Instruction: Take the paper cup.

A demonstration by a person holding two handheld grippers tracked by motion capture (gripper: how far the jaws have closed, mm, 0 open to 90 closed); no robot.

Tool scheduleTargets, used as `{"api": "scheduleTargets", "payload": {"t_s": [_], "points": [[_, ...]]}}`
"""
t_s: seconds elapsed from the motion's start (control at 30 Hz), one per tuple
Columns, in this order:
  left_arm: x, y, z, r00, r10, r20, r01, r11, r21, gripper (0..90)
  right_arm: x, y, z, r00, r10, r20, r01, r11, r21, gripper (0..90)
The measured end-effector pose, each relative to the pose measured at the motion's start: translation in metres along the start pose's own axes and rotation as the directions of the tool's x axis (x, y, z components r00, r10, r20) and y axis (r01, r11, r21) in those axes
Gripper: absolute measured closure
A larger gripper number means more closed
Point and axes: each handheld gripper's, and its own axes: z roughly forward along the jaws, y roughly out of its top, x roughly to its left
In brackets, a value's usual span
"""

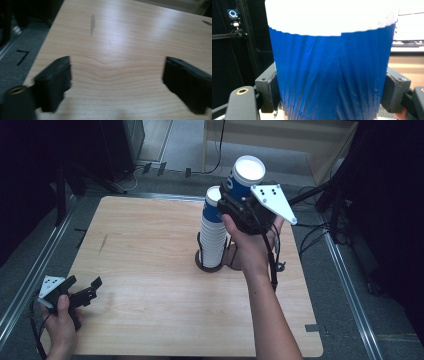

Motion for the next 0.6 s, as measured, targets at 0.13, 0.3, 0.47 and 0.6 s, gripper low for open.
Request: {"api": "scheduleTargets", "payload": {"t_s": [0.13,0.3,0.47,0.6], "points": [[0.001,0.000,-0.001,0.9999,-0.013,0.004,0.013,0.9999,-0.006,13.9,-0.012,-0.007,-0.007,0.9999,0.012,0.010,-0.012,1.000,0.011,19.9],[0.001,0.000,-0.001,0.9999,-0.012,0.011,0.012,0.9999,-0.002,13.8,-0.026,-0.017,-0.016,0.9993,0.029,0.026,-0.030,0.999,0.028,19.9],[0.002,0.000,0.000,0.9999,-0.007,0.016,0.007,0.9998,0.016,13.0,-0.037,-0.030,-0.026,0.9986,0.046,0.026,-0.047,0.998,0.040,19.9],[0.002,0.000,0.000,0.9998,-0.005,0.021,0.004,0.9996,0.029,7.2,-0.047,-0.042,-0.035,0.9974,0.068,0.024,-0.069,0.996,0.054,20.1]]}}
